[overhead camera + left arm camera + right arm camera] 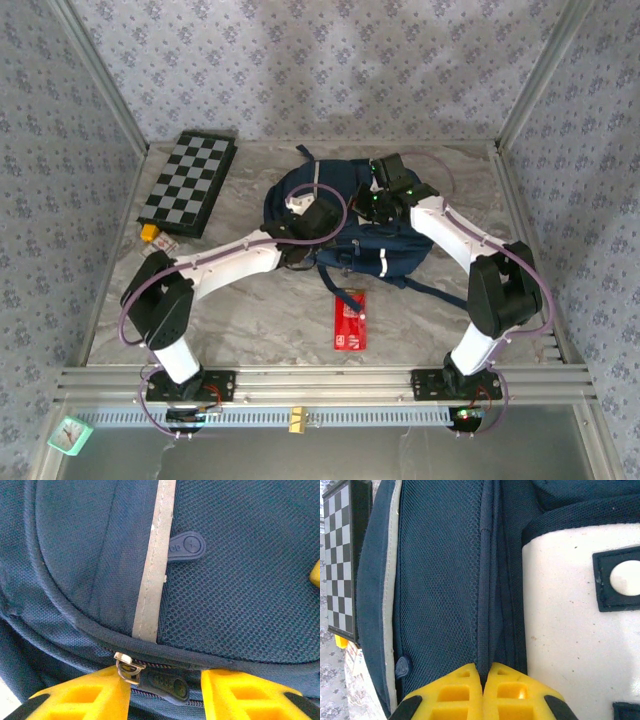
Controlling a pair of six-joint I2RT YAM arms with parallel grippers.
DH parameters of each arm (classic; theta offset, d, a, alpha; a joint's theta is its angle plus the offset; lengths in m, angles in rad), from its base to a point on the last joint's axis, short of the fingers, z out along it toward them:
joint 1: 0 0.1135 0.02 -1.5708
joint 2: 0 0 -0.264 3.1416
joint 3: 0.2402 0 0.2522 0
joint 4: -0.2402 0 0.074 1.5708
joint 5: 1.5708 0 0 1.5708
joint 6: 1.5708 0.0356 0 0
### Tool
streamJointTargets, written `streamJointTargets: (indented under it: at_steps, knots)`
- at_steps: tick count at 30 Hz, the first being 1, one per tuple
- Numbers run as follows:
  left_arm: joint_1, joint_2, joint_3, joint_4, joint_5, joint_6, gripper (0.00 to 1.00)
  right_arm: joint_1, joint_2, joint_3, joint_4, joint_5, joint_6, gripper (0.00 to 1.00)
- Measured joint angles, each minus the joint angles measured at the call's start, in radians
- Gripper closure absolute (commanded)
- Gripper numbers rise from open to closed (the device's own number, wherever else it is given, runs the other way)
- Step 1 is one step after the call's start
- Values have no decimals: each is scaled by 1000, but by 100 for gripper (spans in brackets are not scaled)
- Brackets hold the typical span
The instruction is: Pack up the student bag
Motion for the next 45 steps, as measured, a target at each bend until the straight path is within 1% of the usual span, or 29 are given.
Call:
streamJointTargets:
  at_steps: [7, 11, 14, 18, 23, 29, 33, 38, 39, 40, 45]
  knots:
    - [13, 21, 13, -2, -2, -2, 77, 0, 11, 0, 18, -7, 10, 100]
    - [24, 19, 13, 2, -6, 8, 87, 0, 17, 0, 27, -8, 10, 100]
    - [35, 4, 12, -1, -10, 21, 91, 0, 23, 0, 32, -11, 10, 100]
    - [57, -45, -10, -3, 6, 39, 100, -5, 26, 8, 35, -23, 10, 100]
    - [100, -111, -66, 5, 64, 92, 100, -6, 32, 34, 16, -52, -10, 100]
    - [120, -182, -138, 12, 116, 239, 100, -10, 54, 95, -56, -99, -74, 100]
    - [126, -241, -198, 21, 166, 332, 100, -16, 112, 186, -133, -148, -137, 100]
    - [116, -263, -238, 60, 221, 370, 100, -25, 212, 336, -230, -164, -228, 100]
    - [108, -256, -238, 70, 226, 369, 100, -29, 235, 369, -247, -166, -242, 97]
    - [100, -247, -235, 80, 229, 369, 100, -33, 253, 394, -258, -168, -251, 90]
    - [44, -112, -144, 95, 246, 369, 100, -60, 363, 563, -300, -174, -293, 70]
